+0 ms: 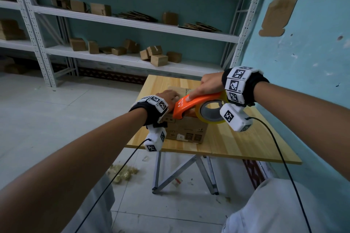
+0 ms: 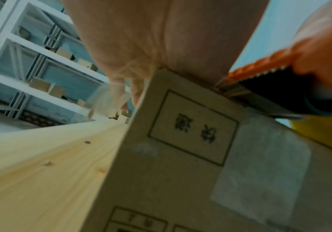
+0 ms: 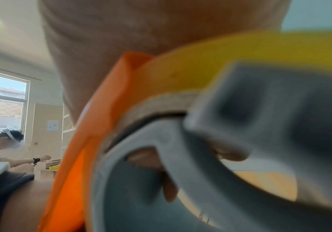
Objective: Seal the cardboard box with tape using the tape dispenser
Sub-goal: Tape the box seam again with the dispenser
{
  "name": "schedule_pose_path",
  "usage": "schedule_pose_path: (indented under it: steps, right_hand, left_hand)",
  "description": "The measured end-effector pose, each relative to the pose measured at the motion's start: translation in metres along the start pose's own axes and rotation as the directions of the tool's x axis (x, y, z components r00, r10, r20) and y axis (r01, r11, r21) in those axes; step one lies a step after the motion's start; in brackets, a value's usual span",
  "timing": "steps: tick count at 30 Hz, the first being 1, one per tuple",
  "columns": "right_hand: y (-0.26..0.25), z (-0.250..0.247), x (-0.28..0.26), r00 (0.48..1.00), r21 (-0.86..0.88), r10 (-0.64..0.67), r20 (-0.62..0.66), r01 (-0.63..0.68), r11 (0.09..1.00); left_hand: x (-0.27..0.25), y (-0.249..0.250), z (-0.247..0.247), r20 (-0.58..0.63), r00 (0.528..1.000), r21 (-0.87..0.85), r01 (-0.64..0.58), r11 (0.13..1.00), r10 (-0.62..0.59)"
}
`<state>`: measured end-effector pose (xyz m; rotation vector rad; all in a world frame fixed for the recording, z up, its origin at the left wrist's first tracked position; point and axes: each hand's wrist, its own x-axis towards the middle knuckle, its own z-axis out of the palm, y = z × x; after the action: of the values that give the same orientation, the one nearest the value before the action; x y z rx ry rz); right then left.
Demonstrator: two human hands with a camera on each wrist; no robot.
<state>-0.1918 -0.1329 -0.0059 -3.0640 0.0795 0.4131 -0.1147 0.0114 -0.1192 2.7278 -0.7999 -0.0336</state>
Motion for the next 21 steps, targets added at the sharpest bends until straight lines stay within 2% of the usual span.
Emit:
schedule_pose_path:
  steps: [4, 6, 10, 12, 17, 21]
  right_hand:
    - [0.004, 0.001, 0.002, 1.000, 0.006, -0.003, 0.003, 0.003, 1.000]
    - [0.005, 0.003, 0.003, 1.000, -0.005, -0.001, -0.007, 0.001, 1.000]
    - [0.002, 0.004, 0.002, 1.000, 0.016, 0.002, -0.018, -0.002, 1.000]
    - [0.001, 0.003, 0.002, 1.000, 0.009, -0.003, -0.010, 0.003, 1.000]
    - [0.003, 0.001, 0.004, 1.000, 0.026, -0.002, 0.026, 0.001, 1.000]
    - [0.004, -0.001, 0.006, 0.999, 0.021, -0.007, 0.038, 0.007, 1.000]
  left_hand:
    - [0.002, 0.001, 0.006, -0.058, 0.997, 0.000, 0.041, 0.999, -0.041]
    - [0.000, -0.001, 0.009, -0.063, 0.998, 0.038, 0.027, 0.999, -0.025]
    - [-0.003, -0.006, 0.011, 0.053, 0.999, 0.125, -0.013, 0.992, 0.006]
    - [-0.006, -0.005, 0.008, 0.072, 0.997, 0.132, 0.010, 0.991, -0.020]
    - [-0.019, 0.007, -0.001, 0.100, 0.992, 0.325, -0.111, 0.939, 0.082]
    - [-0.020, 0.006, 0.000, 0.127, 0.989, 0.347, -0.114, 0.931, 0.074]
